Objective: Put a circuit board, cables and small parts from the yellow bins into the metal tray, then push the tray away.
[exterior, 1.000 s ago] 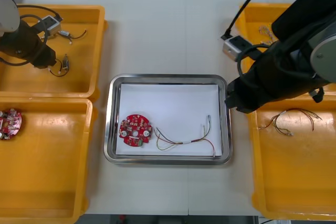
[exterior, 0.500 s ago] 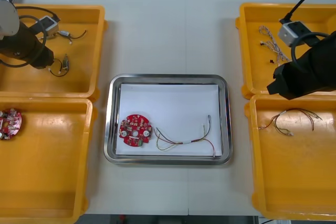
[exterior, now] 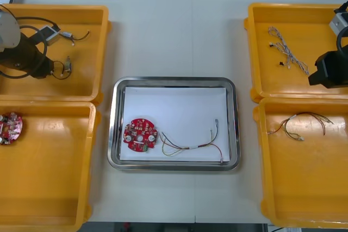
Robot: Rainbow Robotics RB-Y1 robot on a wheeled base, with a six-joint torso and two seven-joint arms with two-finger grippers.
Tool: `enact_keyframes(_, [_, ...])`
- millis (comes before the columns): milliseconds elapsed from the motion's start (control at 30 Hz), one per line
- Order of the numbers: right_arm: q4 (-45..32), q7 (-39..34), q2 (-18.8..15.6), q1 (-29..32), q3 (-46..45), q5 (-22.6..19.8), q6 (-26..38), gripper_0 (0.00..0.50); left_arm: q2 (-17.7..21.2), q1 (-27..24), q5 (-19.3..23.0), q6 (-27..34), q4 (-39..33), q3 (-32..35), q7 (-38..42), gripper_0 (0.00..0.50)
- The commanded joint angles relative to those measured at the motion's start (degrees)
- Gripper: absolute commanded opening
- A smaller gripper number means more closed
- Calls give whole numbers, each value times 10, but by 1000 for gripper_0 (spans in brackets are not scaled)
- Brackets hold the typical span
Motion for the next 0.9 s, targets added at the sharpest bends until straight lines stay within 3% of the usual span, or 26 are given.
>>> enact_keyframes(33, [35,-12,-23,-9,-33,5,2,500,-2,11,-7,-10,-6,17,-81,482])
enact_keyframes(100, [55,-8,-24,-15,-34,6,2,500,-4,12,-6,-10,-6,16,-83,442])
enact_keyframes(200, [86,2,-24,-29,-34,11,2,500,-5,12,-6,-11,-6,17,-85,327])
enact_keyframes(267, [109,18,-24,-43,-31,19,2,500,-5,12,-6,-11,-6,17,-85,196])
enact_keyframes(300, [115,27,-24,-46,-29,22,2,500,-6,12,-6,-12,-6,17,-85,170])
enact_keyframes(367, [140,61,-24,-59,-25,37,2,500,-6,12,-3,-12,-6,17,-85,56])
enact_keyframes(433, [158,87,-24,-70,-20,47,2,500,-6,15,-2,-13,-6,17,-84,0])
enact_keyframes(700, [230,176,-19,-105,4,68,-54,500,-5,16,7,-7,-7,25,-84,0])
enact_keyframes(900, [296,225,-19,-137,41,71,-119,500,-1,16,18,41,-20,59,-85,0])
